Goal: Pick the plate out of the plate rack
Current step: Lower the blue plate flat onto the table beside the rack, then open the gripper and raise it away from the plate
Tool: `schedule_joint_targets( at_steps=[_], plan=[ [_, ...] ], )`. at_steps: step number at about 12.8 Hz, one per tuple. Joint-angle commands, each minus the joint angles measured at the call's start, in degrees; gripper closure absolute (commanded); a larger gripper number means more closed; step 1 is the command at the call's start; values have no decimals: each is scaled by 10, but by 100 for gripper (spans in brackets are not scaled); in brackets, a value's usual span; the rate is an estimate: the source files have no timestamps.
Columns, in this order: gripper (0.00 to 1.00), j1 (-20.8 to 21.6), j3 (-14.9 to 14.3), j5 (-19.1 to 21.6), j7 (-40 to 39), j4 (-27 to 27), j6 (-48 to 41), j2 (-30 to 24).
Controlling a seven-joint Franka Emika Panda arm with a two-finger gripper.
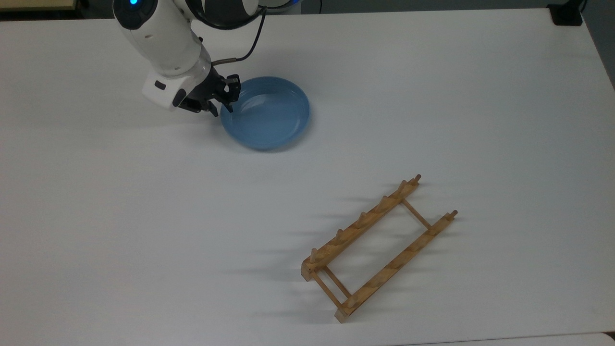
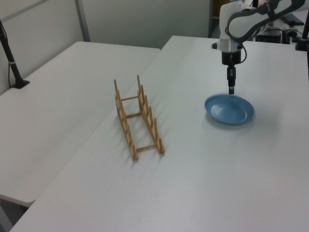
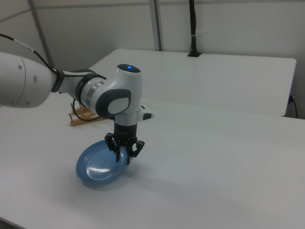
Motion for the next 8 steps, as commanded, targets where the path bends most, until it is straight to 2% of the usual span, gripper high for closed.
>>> schedule_joint_targets(
  at_steps=[1,2,5,8],
  plan=[
    [0,2,-3,-7,-4,4,10,-9],
    [0,2,-3,-6,4,16,4,-17],
    [0,5,-4,-6,95,72,-61,-58],
    [0,11,-4,-6,243,137,-156,-104]
  ],
)
